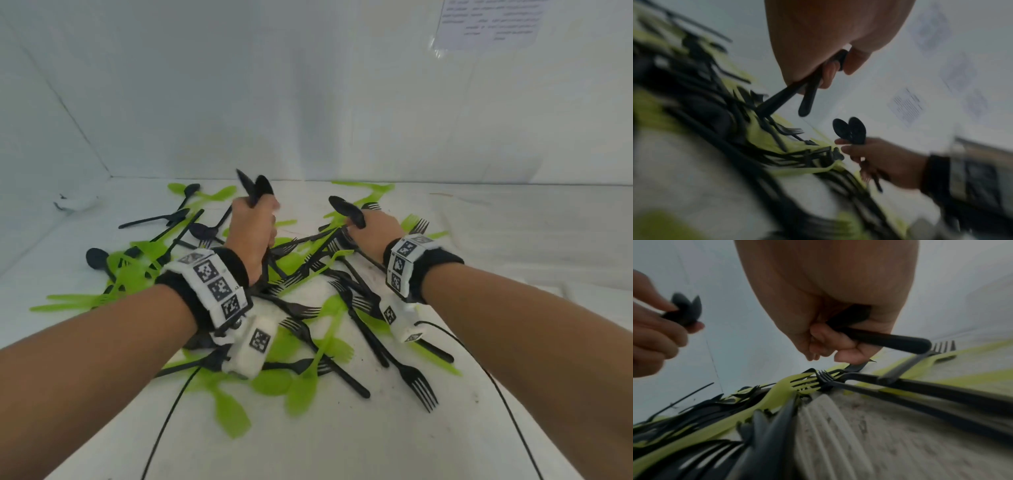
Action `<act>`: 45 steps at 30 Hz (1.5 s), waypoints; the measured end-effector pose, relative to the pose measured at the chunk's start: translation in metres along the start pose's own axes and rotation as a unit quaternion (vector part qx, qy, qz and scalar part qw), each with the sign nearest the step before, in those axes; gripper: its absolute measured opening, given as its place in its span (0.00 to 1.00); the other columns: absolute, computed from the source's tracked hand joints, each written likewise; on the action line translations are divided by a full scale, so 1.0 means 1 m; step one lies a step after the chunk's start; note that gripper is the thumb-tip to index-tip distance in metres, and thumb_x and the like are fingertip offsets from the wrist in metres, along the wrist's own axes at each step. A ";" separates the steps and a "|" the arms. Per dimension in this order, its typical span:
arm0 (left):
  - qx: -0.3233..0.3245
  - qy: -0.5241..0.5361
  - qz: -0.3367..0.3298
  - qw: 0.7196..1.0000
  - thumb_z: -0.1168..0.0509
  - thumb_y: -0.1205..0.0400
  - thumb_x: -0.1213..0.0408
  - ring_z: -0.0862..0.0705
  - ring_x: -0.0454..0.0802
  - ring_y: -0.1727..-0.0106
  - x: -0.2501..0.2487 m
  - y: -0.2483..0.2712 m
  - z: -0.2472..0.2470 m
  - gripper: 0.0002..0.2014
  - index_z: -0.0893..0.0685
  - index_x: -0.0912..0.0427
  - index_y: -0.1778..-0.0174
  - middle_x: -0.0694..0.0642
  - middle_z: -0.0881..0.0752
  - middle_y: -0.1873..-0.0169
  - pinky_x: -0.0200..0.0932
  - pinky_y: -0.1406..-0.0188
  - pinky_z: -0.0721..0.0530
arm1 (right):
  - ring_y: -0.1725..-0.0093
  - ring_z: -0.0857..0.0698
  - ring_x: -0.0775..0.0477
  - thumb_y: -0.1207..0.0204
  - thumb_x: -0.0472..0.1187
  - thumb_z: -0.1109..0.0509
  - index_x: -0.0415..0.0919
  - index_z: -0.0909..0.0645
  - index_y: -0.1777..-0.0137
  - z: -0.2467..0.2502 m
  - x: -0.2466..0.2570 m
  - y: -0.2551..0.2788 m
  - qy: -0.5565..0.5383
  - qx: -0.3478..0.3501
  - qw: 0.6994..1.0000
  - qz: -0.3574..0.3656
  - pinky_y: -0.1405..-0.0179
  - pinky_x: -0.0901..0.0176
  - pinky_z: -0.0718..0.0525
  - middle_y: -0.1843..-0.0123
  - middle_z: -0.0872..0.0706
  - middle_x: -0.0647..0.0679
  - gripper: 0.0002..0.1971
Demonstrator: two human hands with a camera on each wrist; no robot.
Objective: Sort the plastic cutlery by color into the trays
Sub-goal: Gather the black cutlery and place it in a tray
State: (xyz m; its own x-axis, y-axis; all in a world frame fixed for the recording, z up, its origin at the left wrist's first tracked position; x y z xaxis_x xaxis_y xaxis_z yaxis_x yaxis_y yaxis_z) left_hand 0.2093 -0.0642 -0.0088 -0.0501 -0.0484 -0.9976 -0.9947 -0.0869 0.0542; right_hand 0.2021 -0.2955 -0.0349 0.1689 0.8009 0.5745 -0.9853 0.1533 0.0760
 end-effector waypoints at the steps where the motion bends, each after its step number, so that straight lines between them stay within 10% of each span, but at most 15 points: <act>1: 0.026 -0.069 -0.013 0.997 0.40 0.14 0.64 0.32 0.44 0.75 0.001 0.007 0.005 0.07 0.28 0.58 0.43 0.49 0.29 0.71 0.43 0.73 0.32 | 0.56 0.14 0.38 0.17 0.42 0.38 0.39 0.14 0.47 -0.006 0.006 -0.007 0.026 0.015 1.000 0.003 0.55 0.50 0.15 0.51 0.11 0.40 0.12; 4: 0.102 -0.214 -0.056 0.970 0.43 0.11 0.65 0.26 0.44 0.70 0.004 0.028 0.010 0.09 0.30 0.55 0.36 0.53 0.23 0.64 0.40 0.70 0.25 | 0.64 0.16 0.44 0.18 0.46 0.40 0.44 0.14 0.48 -0.022 0.009 -0.023 0.099 0.052 0.994 -0.005 0.64 0.56 0.20 0.53 0.11 0.41 0.13; 8: 0.142 -0.271 -0.087 0.948 0.43 0.09 0.62 0.24 0.46 0.70 0.009 0.033 0.023 0.06 0.30 0.54 0.37 0.54 0.20 0.62 0.44 0.73 0.23 | 0.56 0.11 0.41 0.21 0.47 0.42 0.64 0.19 0.30 -0.039 0.005 -0.042 0.135 0.077 0.988 0.011 0.47 0.47 0.10 0.46 0.11 0.53 0.22; 12: 0.146 -0.303 -0.099 0.936 0.39 0.10 0.58 0.20 0.48 0.70 0.006 0.024 0.023 0.07 0.28 0.52 0.39 0.56 0.16 0.60 0.57 0.68 0.16 | 0.60 0.13 0.40 0.22 0.43 0.38 0.52 0.17 0.42 -0.028 0.012 -0.034 0.168 0.064 0.983 0.025 0.53 0.48 0.10 0.58 0.15 0.49 0.13; 18: 0.167 -0.366 -0.135 0.905 0.31 0.15 0.56 0.21 0.35 0.71 0.008 0.019 -0.009 0.12 0.25 0.55 0.43 0.47 0.20 0.65 0.27 0.73 0.27 | 0.61 0.17 0.39 0.17 0.47 0.38 0.42 0.22 0.59 -0.002 -0.006 -0.032 0.092 -0.010 0.996 0.000 0.67 0.56 0.26 0.64 0.17 0.46 0.12; 23: 0.201 -0.465 -0.173 0.845 0.33 0.16 0.55 0.16 0.52 0.57 0.017 0.015 -0.052 0.07 0.19 0.55 0.49 0.51 0.15 0.62 0.50 0.55 0.17 | 0.54 0.19 0.38 0.19 0.44 0.35 0.44 0.23 0.42 0.025 -0.045 -0.031 0.018 -0.032 0.998 -0.048 0.54 0.54 0.26 0.51 0.17 0.44 0.09; 29: 0.194 -0.559 -0.218 0.776 0.38 0.14 0.59 0.22 0.56 0.58 0.019 -0.001 -0.101 0.07 0.29 0.53 0.54 0.52 0.22 0.60 0.48 0.62 0.30 | 0.66 0.20 0.45 0.19 0.41 0.36 0.39 0.21 0.50 0.030 -0.085 -0.030 -0.001 0.002 0.996 -0.087 0.71 0.58 0.29 0.58 0.16 0.42 0.06; 34: 0.192 -0.613 -0.201 0.740 0.38 0.15 0.61 0.21 0.57 0.53 0.024 -0.031 -0.130 0.05 0.20 0.58 0.49 0.55 0.23 0.54 0.48 0.55 0.27 | 0.52 0.16 0.38 0.21 0.43 0.32 0.40 0.19 0.48 0.021 -0.084 -0.024 -0.044 0.019 0.997 -0.062 0.59 0.55 0.24 0.54 0.15 0.44 0.07; 37: 0.236 -0.660 -0.169 0.692 0.39 0.12 0.58 0.16 0.60 0.50 0.041 -0.040 -0.141 0.08 0.19 0.55 0.55 0.57 0.17 0.55 0.47 0.57 0.26 | 0.62 0.18 0.43 0.22 0.43 0.30 0.43 0.24 0.64 0.017 -0.076 -0.021 -0.058 0.030 0.997 -0.035 0.70 0.58 0.29 0.66 0.20 0.48 0.10; 45: 0.293 -0.638 -0.174 0.691 0.36 0.14 0.60 0.17 0.57 0.54 0.035 -0.054 -0.122 0.07 0.24 0.51 0.58 0.50 0.19 0.62 0.45 0.60 0.30 | 0.56 0.12 0.42 0.28 0.55 0.23 0.45 0.16 0.60 -0.008 -0.045 -0.003 0.106 0.112 0.987 0.052 0.53 0.50 0.12 0.59 0.12 0.47 0.13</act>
State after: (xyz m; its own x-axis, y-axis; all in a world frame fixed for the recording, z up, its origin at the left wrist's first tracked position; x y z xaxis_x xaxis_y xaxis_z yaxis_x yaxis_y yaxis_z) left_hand 0.2719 -0.1827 -0.0409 0.5349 0.8228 -0.1921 -0.8134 0.5630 0.1465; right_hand 0.1976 -0.3274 -0.0679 0.0457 0.9126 0.4063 -0.9746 -0.0485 0.2186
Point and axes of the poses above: each hand's wrist, its own y-axis away from the middle knuckle, its own z-axis out of the back of the hand, x = y × z, the point moved 9 cm from there along -y, towards the middle knuckle
